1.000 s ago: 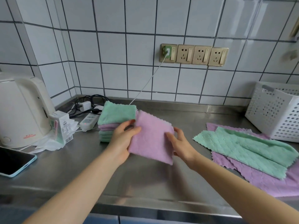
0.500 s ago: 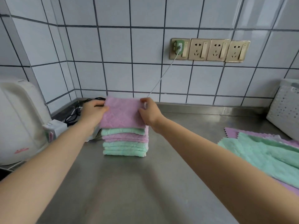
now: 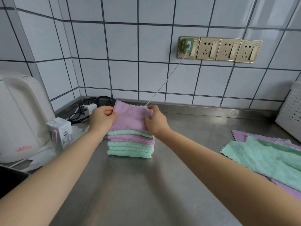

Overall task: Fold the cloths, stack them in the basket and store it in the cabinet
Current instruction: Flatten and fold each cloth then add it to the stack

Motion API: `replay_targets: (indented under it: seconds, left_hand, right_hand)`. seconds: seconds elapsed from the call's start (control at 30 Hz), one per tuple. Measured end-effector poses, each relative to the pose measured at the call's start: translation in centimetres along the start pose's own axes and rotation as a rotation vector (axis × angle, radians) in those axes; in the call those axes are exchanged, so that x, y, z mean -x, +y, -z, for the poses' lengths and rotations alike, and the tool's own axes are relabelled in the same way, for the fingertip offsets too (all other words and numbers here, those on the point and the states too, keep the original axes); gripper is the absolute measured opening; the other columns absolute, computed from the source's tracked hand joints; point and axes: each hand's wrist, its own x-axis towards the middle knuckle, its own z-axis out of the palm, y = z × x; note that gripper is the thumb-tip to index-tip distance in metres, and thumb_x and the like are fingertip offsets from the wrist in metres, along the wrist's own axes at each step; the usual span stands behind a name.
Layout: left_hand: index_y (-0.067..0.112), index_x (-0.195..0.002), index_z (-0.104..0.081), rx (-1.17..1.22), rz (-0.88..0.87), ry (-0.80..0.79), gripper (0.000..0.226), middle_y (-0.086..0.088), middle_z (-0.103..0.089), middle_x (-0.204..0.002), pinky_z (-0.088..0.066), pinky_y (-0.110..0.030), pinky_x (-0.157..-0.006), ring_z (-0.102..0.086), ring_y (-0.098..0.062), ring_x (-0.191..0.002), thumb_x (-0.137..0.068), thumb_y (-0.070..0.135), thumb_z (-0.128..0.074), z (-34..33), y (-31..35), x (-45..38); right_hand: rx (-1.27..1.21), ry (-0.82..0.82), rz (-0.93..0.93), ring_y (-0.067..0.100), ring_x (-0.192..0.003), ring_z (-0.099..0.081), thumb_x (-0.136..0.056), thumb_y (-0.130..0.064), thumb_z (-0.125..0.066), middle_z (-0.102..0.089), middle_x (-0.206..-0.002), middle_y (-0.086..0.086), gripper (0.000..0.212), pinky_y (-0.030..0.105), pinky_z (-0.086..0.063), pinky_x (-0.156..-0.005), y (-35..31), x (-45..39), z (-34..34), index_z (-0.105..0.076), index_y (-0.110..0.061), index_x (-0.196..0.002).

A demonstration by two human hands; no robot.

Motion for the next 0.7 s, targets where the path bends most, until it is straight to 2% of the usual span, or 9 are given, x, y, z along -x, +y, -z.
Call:
replay_targets:
  seconds: [0.13,0.23,0.33,0.5,0.6,0.7]
  left_hand:
    - [0.006,-0.11,-0.067,-0.143,-0.014,-0.063,0.027,-0.011,-0.069,-0.109,-0.049,-0.033,-0.089,-0.062,-0.019,-0.094,-0.085,0.014,-0.067,0.2,-0.8,0.2]
    - [0.007,-0.112,-0.067,-0.198,-0.051,-0.077,0.029,-0.009,-0.069,-0.11,-0.05,-0.036,-0.091,-0.063,-0.02,-0.097,-0.085,0.018,-0.068,1.1,-0.2,0.5]
    - [0.008,-0.113,-0.065,-0.253,-0.163,-0.049,0.028,-0.006,-0.069,-0.109,-0.049,-0.03,-0.085,-0.063,-0.018,-0.093,-0.086,0.013,-0.065,1.8,1.1,1.5]
    - [0.013,-0.118,-0.063,-0.298,-0.375,-0.095,0.031,-0.002,-0.068,-0.108,-0.044,-0.026,-0.09,-0.061,-0.016,-0.101,-0.087,0.014,-0.063,1.1,4.6,5.0]
    - [0.021,-0.112,-0.065,-0.253,-0.41,-0.158,0.028,0.007,-0.068,-0.098,-0.048,-0.028,-0.09,-0.061,-0.013,-0.099,-0.085,0.014,-0.063,-1.1,6.9,7.8]
    - [0.019,-0.11,-0.066,-0.164,-0.417,-0.253,0.026,0.007,-0.069,-0.095,-0.049,-0.03,-0.085,-0.062,-0.013,-0.095,-0.085,0.014,-0.066,-4.9,8.8,11.5]
  right_hand:
    - [0.13,-0.079,-0.02,0.033,-0.114,-0.044,-0.093,-0.029,-0.039,-0.05,-0.119,0.016,0.042,0.034,-0.044,-0.088,1.3,0.3,-0.2,-0.041,-0.026,-0.135]
    - [0.168,-0.119,-0.006,0.029,-0.119,-0.042,-0.094,-0.03,-0.043,-0.052,-0.122,0.019,0.046,0.029,-0.036,-0.081,1.3,0.9,1.1,-0.039,-0.024,-0.139]
    - [0.194,-0.112,0.06,0.026,-0.117,-0.048,-0.095,-0.03,-0.047,-0.058,-0.122,0.014,0.043,0.029,-0.04,-0.086,1.3,2.5,3.4,-0.046,-0.017,-0.136]
    - [0.29,-0.135,0.081,0.023,-0.107,-0.058,-0.092,-0.022,-0.051,-0.065,-0.114,0.004,0.037,0.022,-0.041,-0.085,3.6,7.7,9.0,-0.053,-0.015,-0.128]
    - [0.327,-0.124,0.07,0.02,-0.097,-0.062,-0.091,-0.02,-0.054,-0.065,-0.107,0.002,0.037,0.024,-0.044,-0.086,6.8,11.5,12.9,-0.05,-0.018,-0.128]
    - [0.385,-0.075,0.046,0.016,-0.09,-0.063,-0.089,-0.018,-0.057,-0.064,-0.102,-0.002,0.035,0.026,-0.049,-0.084,10.5,15.4,17.5,-0.053,-0.019,-0.124]
